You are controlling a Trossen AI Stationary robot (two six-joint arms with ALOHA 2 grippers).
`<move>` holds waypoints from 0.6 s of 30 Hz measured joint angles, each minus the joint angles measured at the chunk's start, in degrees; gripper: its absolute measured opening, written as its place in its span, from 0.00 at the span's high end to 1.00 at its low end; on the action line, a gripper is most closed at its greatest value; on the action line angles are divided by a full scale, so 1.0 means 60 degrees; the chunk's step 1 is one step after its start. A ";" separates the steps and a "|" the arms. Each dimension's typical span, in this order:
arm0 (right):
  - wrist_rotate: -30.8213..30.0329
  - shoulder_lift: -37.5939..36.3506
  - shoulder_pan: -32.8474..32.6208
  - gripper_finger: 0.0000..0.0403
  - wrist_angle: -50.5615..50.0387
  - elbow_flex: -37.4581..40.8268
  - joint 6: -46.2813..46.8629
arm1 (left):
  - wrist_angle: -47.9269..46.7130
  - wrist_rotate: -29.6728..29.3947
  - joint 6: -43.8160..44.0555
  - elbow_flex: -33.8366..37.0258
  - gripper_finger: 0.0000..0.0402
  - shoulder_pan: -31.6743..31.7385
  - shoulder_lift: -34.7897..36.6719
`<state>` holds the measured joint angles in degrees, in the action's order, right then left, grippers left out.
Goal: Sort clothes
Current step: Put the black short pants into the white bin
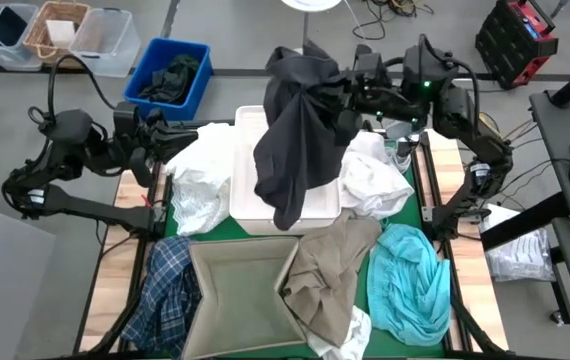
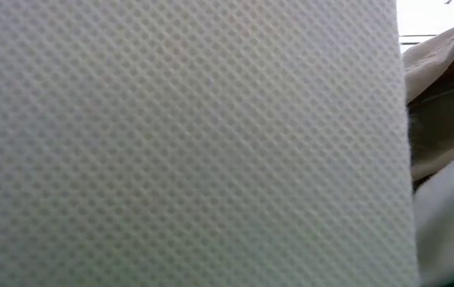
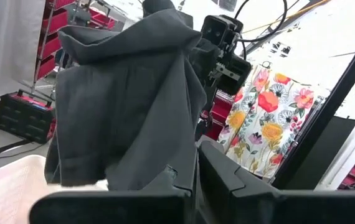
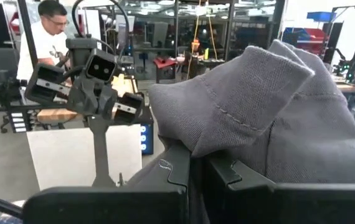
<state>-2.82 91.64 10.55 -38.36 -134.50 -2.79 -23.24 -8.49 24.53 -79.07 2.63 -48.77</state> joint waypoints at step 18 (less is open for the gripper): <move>-0.0035 0.1100 0.0703 0.98 -0.1121 0.0000 0.0461 | 0.0820 -0.0011 -0.0004 0.0004 1.00 -0.0001 0.0069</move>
<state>-3.03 98.23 14.76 -45.09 -134.50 -0.02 -18.33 -8.56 24.51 -79.05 2.63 -48.36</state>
